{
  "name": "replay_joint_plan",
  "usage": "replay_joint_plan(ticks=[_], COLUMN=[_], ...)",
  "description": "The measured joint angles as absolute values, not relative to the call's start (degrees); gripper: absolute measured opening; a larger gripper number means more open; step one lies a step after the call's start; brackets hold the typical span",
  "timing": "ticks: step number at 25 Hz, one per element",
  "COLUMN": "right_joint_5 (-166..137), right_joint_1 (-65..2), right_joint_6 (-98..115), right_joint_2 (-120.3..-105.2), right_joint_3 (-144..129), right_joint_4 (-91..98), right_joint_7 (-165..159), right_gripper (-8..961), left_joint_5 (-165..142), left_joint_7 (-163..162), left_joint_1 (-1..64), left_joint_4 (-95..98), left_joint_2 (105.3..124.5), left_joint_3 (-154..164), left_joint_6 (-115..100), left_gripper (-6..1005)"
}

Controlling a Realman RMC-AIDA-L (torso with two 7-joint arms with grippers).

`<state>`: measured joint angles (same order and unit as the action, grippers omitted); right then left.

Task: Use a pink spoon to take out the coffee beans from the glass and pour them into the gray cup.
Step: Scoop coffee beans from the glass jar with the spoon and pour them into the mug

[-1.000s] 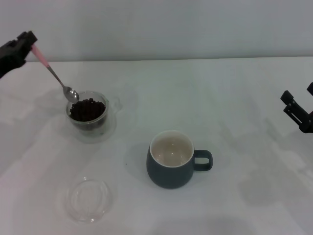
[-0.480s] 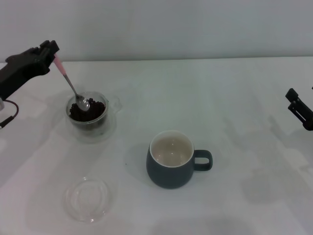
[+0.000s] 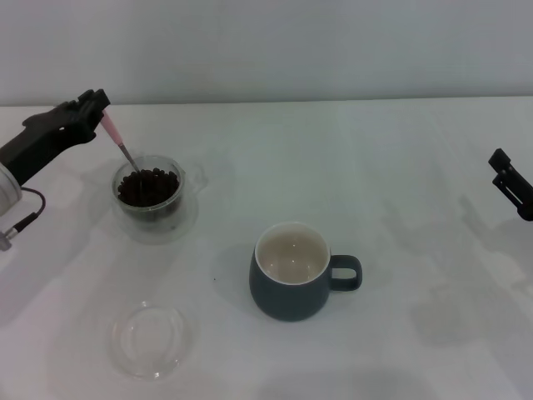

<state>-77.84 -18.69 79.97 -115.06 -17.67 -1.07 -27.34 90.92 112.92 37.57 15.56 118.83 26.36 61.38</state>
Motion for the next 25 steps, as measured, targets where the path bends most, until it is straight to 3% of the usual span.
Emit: replay_joint_plan(ticks=[25], right_joint_5=[-78.19], right_joint_1=[-18.82], right_joint_6=[82.29], right_joint_2=[-115.13], right_joint_3=[-18.02], right_joint_4=[-2.07], right_joint_7=[-27.33], right_gripper=[809], left_joint_5=[99.56], left_joint_7=[92.69], left_joint_1=[33.46], left_joint_4=[13.1], left_joint_2=[118.59], left_joint_3=[26.18], left_joint_6=[60.92], left_gripper=[128])
